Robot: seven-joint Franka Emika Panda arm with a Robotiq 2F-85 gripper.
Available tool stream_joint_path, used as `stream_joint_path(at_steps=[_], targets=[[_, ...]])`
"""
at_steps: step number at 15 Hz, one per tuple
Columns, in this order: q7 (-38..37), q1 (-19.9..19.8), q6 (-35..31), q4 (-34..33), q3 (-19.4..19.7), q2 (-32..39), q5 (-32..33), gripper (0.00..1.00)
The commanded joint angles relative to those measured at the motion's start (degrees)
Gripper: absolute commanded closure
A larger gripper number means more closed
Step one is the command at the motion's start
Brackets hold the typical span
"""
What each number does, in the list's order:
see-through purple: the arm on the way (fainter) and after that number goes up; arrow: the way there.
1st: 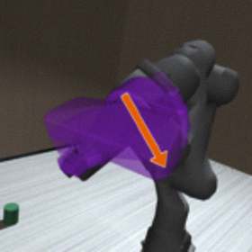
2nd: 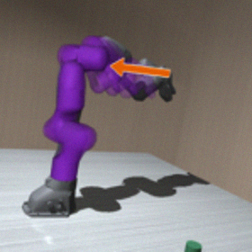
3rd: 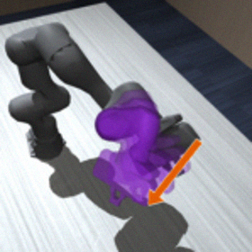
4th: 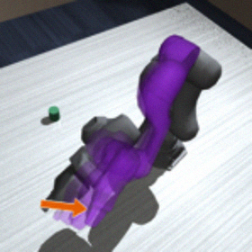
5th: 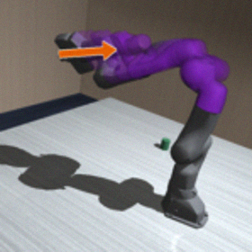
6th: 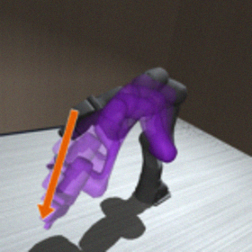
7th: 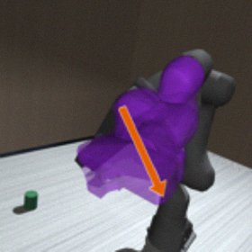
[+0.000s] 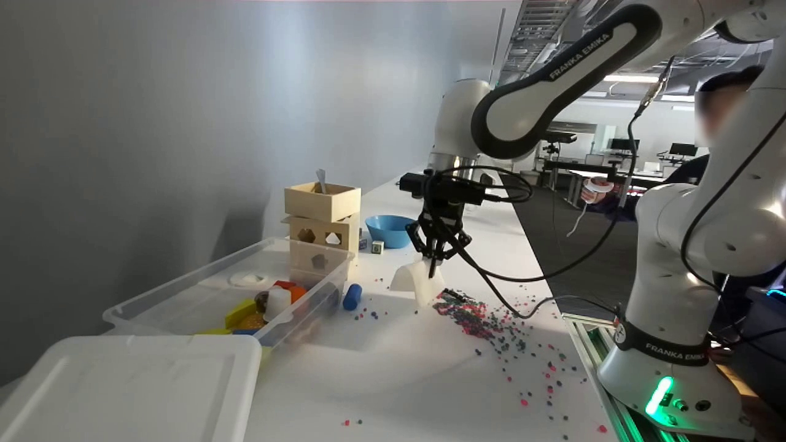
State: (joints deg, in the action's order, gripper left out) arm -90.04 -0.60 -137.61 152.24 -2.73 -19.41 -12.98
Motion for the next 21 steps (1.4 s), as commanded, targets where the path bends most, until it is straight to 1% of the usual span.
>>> stream_joint_path(at_steps=[1,5,6,7,8,9,10,12,13,15,17,18,19,21], targets=[[0.78,-0.87,-1.00,-1.06,-1.93,-3.65,2.35,1.00],[-5.72,-3.17,-11.54,0.03,-7.39,-0.63,9.11,1.00],[-8.78,-3.94,-14.55,0.19,-9.47,1.16,11.44,1.00],[-12.25,-5.11,-16.28,-0.12,-11.26,2.46,14.12,1.00],[-13.41,-4.79,-13.78,-1.91,-11.97,5.14,15.02,1.00],[-9.60,-2.80,-12.90,-0.15,-8.97,1.10,12.17,0.98],[-11.26,-2.71,-12.92,-0.34,-9.81,2.50,13.23,0.98],[-12.21,-2.48,-13.03,-0.96,-10.20,4.41,13.78,1.00],[-16.46,-3.32,-15.11,-1.03,-11.20,5.24,14.77,1.00],[-20.28,-3.53,-18.19,-1.10,-11.63,6.02,14.81,1.00],[-26.08,-5.00,-24.14,-1.33,-13.22,7.51,17.75,1.00],[-29.35,-6.21,-26.89,-1.47,-14.33,8.11,20.70,1.00],[-33.31,-8.21,-29.05,-2.00,-16.04,9.11,25.44,1.00],[-39.81,-12.94,-31.31,-2.88,-20.05,10.36,33.89,1.00]])
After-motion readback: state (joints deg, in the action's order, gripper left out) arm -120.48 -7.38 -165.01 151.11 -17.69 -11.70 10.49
